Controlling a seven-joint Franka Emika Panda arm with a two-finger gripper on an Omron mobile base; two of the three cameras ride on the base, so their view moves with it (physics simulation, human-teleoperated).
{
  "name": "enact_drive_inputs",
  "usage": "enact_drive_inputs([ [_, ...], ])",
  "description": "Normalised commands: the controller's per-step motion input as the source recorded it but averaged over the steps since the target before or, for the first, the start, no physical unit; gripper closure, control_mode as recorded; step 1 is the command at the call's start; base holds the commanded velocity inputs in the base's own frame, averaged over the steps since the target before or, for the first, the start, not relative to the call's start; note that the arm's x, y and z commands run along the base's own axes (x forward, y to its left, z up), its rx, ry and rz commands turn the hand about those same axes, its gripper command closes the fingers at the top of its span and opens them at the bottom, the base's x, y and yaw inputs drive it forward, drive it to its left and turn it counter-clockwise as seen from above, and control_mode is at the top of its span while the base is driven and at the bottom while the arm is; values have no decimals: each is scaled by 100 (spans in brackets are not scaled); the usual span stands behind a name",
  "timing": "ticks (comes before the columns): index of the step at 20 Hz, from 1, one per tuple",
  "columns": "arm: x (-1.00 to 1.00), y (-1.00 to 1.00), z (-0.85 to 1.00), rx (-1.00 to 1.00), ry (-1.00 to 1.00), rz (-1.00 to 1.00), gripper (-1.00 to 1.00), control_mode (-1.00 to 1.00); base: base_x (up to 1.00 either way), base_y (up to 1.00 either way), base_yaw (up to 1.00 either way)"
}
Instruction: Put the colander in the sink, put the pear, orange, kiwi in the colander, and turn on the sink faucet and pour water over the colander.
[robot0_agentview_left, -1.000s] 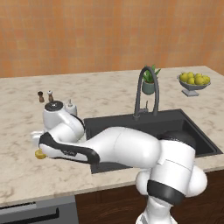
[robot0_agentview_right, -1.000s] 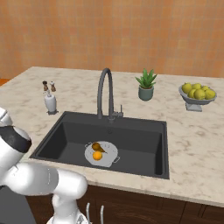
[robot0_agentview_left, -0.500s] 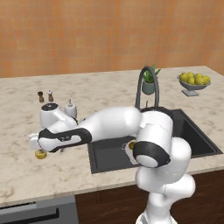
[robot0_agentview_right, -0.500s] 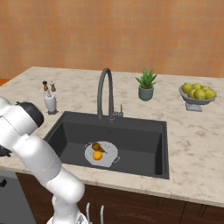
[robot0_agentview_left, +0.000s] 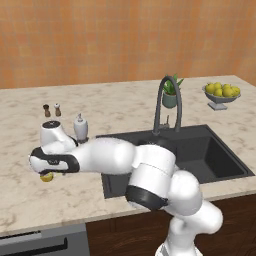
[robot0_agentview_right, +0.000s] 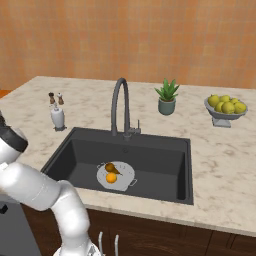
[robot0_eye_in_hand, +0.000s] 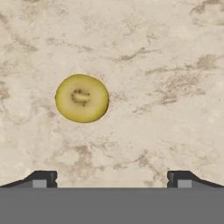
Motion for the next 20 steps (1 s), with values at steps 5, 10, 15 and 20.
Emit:
enact_drive_inputs([
  [5, 24, 20, -7, -5, 3, 1, -100, -100, 0, 0, 0],
  [10, 26, 9, -34, -8, 0, 5, -100, -100, 0, 0, 0],
  [15, 30, 7, -32, -1, 0, 6, -100, -100, 0, 0, 0],
  [20, 19, 25, -14, 0, 0, 5, -100, -100, 0, 0, 0],
])
